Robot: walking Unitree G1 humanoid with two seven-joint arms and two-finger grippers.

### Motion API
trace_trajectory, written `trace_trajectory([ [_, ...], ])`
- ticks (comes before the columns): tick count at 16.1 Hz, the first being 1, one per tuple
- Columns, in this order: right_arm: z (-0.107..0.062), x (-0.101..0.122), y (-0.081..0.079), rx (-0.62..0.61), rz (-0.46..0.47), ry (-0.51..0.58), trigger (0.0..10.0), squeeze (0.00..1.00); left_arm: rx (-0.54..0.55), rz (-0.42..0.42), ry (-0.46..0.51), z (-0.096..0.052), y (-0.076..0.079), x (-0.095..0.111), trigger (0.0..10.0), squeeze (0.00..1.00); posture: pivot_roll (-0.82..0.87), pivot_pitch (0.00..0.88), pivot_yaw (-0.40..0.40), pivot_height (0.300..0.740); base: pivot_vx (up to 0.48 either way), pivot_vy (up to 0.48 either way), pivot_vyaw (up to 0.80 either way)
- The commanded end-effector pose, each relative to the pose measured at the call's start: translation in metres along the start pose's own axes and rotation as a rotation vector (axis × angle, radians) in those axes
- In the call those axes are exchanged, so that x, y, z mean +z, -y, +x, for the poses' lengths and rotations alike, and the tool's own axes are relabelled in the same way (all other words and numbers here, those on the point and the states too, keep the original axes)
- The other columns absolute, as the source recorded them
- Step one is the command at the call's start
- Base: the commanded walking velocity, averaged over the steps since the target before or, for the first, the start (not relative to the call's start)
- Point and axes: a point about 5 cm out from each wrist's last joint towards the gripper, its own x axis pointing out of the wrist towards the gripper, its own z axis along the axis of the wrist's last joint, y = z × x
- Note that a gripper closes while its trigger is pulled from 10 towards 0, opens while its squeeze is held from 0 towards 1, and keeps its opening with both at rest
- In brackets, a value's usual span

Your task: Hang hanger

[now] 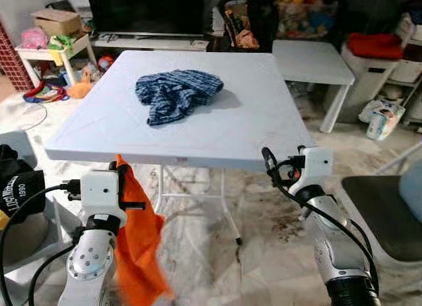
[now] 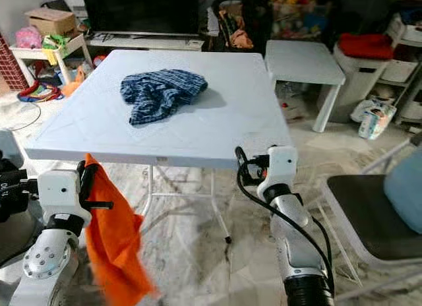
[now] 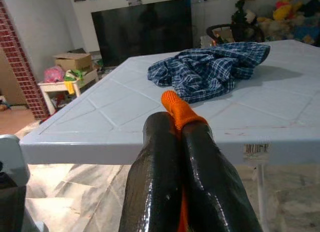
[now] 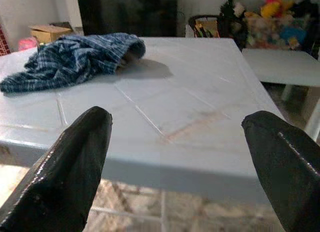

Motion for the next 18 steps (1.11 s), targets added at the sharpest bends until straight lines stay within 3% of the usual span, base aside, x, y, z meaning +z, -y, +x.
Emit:
trace_trajectory([
  [1, 0.0, -0.003, 0.002, -0.011, 0.001, -0.032, 10.0, 0.0, 0.0, 0.02, 0.021, -0.001, 0.0, 0.002, 10.0, 0.0, -0.06, 0.0, 0.002, 0.74, 0.0, 0.0, 0.0],
  [14, 0.001, -0.003, 0.001, 0.012, 0.027, -0.051, 10.0, 0.0, 0.012, -0.024, -0.017, -0.004, -0.001, -0.005, 10.0, 0.0, -0.05, 0.0, -0.011, 0.74, 0.0, 0.0, 0.0],
  [18, 0.001, -0.004, 0.001, 0.017, 0.033, -0.056, 10.0, 0.0, 0.028, -0.081, -0.044, -0.004, 0.001, -0.008, 10.0, 0.0, -0.05, 0.0, -0.011, 0.74, 0.0, 0.0, -0.72],
])
